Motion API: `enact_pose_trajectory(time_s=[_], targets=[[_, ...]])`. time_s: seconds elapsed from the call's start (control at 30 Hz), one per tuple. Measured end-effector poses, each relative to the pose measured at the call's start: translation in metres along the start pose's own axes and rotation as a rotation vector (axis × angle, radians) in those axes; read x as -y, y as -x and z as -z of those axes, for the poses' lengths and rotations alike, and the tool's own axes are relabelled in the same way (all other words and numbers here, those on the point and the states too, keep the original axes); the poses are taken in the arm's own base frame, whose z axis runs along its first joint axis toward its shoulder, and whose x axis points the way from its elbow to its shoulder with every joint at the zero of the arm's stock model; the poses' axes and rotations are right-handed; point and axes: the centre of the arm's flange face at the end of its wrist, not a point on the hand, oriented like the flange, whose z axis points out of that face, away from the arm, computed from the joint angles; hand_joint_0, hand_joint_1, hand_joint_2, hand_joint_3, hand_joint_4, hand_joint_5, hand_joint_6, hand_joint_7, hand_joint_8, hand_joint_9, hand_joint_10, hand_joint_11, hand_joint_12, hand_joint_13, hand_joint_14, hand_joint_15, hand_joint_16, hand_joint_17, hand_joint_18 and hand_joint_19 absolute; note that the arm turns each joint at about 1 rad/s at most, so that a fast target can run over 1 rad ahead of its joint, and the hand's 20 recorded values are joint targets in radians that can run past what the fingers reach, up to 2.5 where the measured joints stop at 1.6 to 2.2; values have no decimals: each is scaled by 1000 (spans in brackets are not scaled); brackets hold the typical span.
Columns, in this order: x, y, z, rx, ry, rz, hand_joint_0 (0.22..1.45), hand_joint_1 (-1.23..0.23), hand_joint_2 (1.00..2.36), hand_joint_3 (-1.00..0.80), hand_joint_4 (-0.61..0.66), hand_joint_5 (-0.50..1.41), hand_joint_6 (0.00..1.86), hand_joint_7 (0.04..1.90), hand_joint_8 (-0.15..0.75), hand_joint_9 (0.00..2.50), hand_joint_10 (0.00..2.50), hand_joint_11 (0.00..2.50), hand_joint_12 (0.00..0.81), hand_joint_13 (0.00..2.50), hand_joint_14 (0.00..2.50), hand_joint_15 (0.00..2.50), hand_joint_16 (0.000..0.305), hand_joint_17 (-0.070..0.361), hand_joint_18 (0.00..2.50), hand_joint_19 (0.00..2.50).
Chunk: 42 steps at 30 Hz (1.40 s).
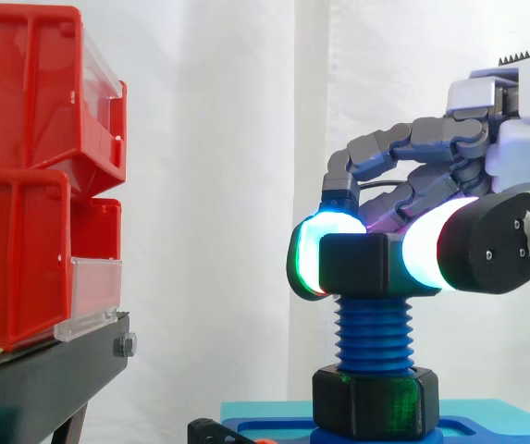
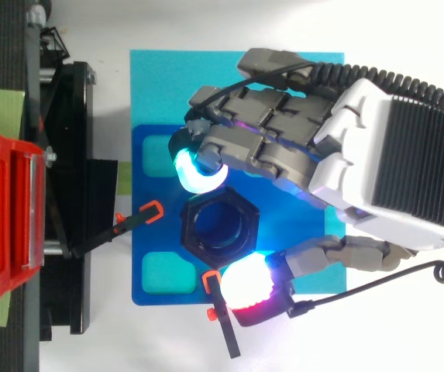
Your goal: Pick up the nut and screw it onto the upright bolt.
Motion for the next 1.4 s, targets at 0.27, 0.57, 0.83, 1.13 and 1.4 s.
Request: enact_pose_trajectory(time_s=[0.27,0.57,0.83,1.13,1.4], targets=[[3,1,-1,-1,3,1,541,-669,1000,-500,228,-126,502,1247,299,674,5,143,357,650,5,90,46,103,580,252],[7,2,-2,-6,12,3,541,-668,1000,-500,226,-126,502,1249,299,674,6,154,354,652,4,98,46,103,579,256],[10,2,-2,-11,11,6,541,-668,1000,-500,221,-126,502,1254,298,674,6,143,353,655,3,96,46,102,577,256],[12,1,-1,-25,6,14,541,-668,1000,-500,224,-126,502,1248,296,675,4,149,352,653,4,92,45,102,575,256],[13,0,0,-32,5,17,541,-667,1000,-500,219,-126,502,1249,297,676,4,144,353,653,3,90,45,102,574,253]])
